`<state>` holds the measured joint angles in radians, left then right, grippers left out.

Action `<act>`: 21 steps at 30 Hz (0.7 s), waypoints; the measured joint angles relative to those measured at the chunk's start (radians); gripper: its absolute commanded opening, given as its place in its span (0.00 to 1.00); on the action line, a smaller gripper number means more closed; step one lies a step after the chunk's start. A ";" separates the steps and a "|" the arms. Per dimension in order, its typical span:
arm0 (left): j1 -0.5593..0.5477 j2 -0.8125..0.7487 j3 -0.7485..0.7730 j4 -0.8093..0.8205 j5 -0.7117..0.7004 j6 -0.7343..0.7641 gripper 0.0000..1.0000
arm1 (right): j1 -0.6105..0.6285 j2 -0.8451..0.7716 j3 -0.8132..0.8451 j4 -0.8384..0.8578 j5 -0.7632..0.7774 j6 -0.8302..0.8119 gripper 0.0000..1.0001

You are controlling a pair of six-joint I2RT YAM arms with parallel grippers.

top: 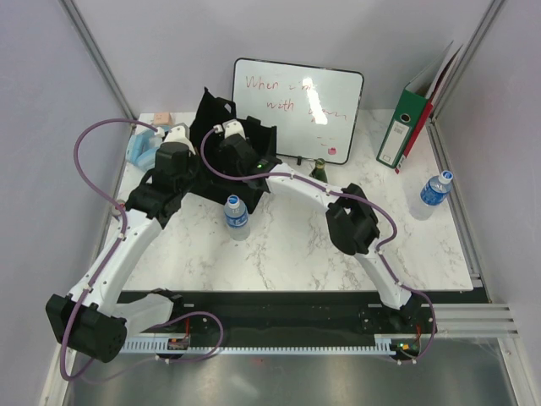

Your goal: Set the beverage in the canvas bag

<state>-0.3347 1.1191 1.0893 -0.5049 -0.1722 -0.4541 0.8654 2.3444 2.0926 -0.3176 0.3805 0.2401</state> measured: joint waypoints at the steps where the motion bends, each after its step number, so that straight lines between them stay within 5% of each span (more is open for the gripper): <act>1: 0.000 0.000 0.000 0.001 0.000 0.000 0.02 | -0.001 -0.002 0.000 -0.005 -0.002 0.000 0.67; 9: 0.000 0.000 0.000 0.005 0.000 0.000 0.02 | -0.010 -0.060 0.000 -0.012 -0.001 -0.005 0.78; 21: 0.000 0.000 0.001 0.005 0.000 0.000 0.02 | -0.016 -0.209 0.000 -0.016 -0.028 -0.005 0.79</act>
<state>-0.3351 1.1191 1.0904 -0.4999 -0.1722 -0.4538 0.8490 2.1357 2.0930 -0.3336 0.3527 0.2348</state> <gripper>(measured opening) 0.034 0.783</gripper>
